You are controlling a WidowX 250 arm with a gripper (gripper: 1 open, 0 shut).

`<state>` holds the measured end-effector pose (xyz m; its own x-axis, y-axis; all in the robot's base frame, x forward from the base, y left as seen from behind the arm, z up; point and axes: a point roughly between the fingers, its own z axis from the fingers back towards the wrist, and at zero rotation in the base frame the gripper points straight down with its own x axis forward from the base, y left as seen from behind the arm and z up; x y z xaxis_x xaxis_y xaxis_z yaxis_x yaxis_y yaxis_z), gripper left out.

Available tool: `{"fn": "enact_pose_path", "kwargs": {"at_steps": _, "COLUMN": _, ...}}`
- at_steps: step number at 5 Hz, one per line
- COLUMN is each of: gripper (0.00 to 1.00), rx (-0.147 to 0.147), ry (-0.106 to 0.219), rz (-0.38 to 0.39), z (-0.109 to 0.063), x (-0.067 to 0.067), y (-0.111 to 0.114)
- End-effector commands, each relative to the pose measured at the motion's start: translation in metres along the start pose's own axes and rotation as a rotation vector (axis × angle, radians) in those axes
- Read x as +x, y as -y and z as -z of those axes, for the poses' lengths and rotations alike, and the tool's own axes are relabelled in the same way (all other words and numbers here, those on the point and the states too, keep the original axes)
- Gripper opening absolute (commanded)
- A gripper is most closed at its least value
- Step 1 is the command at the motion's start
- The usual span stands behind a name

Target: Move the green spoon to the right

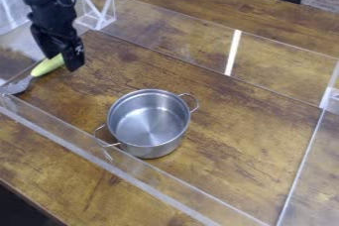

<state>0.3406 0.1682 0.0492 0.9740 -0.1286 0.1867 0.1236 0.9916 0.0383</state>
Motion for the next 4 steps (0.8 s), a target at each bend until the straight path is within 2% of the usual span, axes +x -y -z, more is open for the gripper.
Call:
{"fn": "enact_pose_path", "kwargs": {"at_steps": 1, "gripper": 1.0, "rx": 0.045, "ry": 0.063, "rz": -0.018, "z": -0.016, "x": 0.009, "y": -0.019}}
{"fn": "enact_pose_path", "kwargs": {"at_steps": 3, "gripper": 1.0, "rx": 0.039, "ry": 0.075, "rz": -0.033, "z": 0.0, "x": 0.02, "y": -0.033}}
{"fn": "enact_pose_path", "kwargs": {"at_steps": 4, "gripper": 1.0, "rx": 0.013, "ry": 0.086, "rz": 0.008, "z": -0.001, "x": 0.03, "y": -0.034}}
